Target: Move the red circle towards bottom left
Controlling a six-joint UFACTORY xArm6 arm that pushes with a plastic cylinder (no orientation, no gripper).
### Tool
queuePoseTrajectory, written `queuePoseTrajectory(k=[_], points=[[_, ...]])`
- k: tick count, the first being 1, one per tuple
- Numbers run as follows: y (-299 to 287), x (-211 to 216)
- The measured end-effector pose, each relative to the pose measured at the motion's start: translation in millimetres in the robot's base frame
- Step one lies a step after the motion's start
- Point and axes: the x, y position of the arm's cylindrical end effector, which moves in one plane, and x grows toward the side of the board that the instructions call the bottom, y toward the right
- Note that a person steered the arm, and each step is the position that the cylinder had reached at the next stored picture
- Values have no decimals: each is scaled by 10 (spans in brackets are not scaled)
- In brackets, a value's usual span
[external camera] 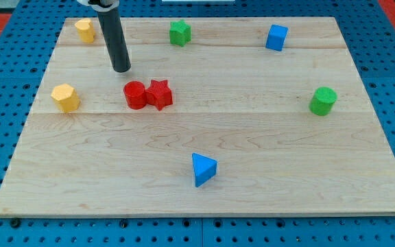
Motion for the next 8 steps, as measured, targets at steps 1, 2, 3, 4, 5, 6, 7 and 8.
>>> queuePoseTrajectory(k=[1, 2, 3, 4, 5, 6, 7, 8], points=[[-32, 105], [-32, 367], [348, 556], [490, 534], [490, 582], [474, 754], [384, 946], [381, 949]])
